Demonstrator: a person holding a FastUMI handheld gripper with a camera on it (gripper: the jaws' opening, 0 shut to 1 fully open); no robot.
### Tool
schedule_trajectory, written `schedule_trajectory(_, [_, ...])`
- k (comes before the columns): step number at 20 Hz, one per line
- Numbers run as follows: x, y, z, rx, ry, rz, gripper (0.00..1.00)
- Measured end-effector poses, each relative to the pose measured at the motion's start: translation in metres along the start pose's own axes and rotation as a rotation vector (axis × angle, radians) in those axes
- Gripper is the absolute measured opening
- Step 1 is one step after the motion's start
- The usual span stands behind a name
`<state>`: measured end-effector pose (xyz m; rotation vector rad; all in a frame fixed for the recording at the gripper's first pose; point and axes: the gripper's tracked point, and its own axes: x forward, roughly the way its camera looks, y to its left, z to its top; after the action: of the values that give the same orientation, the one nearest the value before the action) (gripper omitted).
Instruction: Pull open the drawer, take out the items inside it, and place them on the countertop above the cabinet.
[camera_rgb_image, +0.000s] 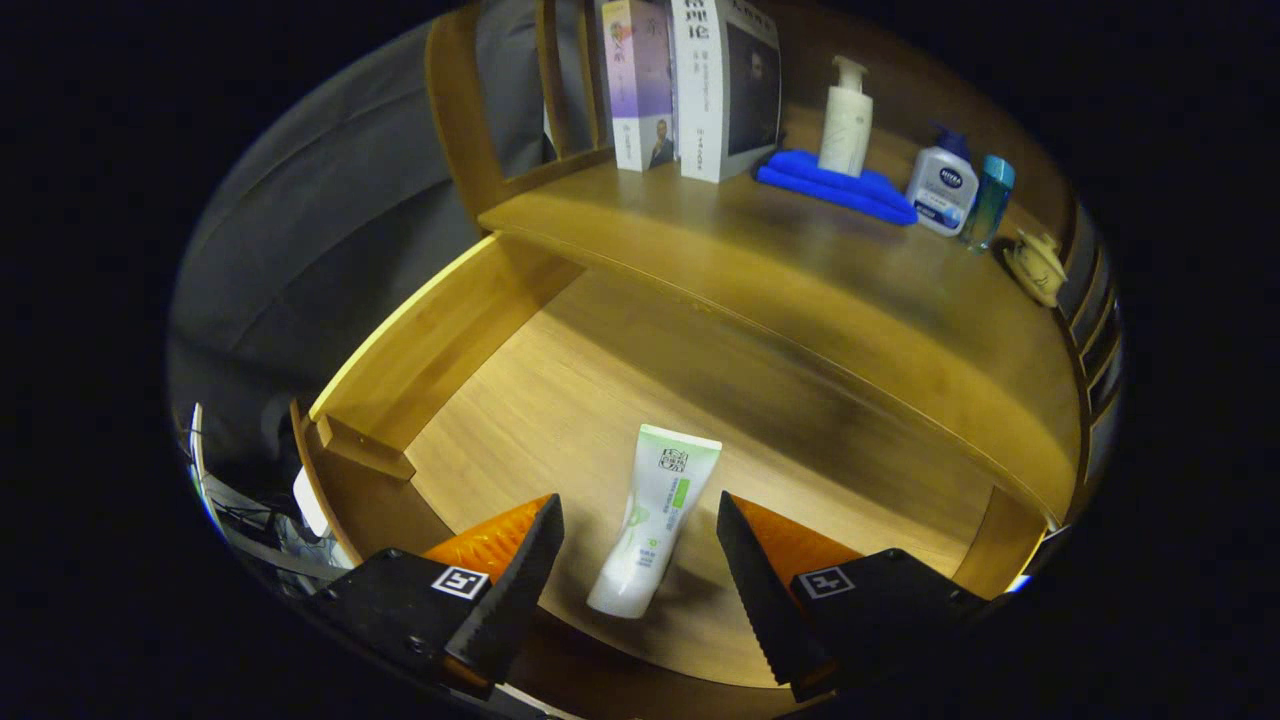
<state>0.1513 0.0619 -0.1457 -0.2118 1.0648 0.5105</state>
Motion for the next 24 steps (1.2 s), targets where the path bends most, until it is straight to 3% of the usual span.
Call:
schedule_trajectory(5, [0.022, 0.013, -0.010, 0.019, 0.129, 0.079, 0.92])
schedule_trajectory(6, [0.024, 0.010, -0.013, 0.004, 0.155, 0.073, 0.88])
schedule_trajectory(11, [0.034, 0.000, -0.027, -0.071, 0.228, 0.041, 0.88])
schedule_trajectory(12, [0.034, -0.005, -0.029, -0.091, 0.248, 0.034, 0.80])
schedule_trajectory(15, [0.038, -0.013, -0.038, -0.142, 0.282, -0.006, 0.80])
schedule_trajectory(18, [0.038, -0.016, -0.032, -0.184, 0.251, -0.015, 0.53])
schedule_trajectory(21, [0.039, -0.023, -0.025, -0.222, 0.192, -0.077, 0.27])
schedule_trajectory(24, [0.039, -0.023, -0.021, -0.226, 0.162, -0.091, 0.27])
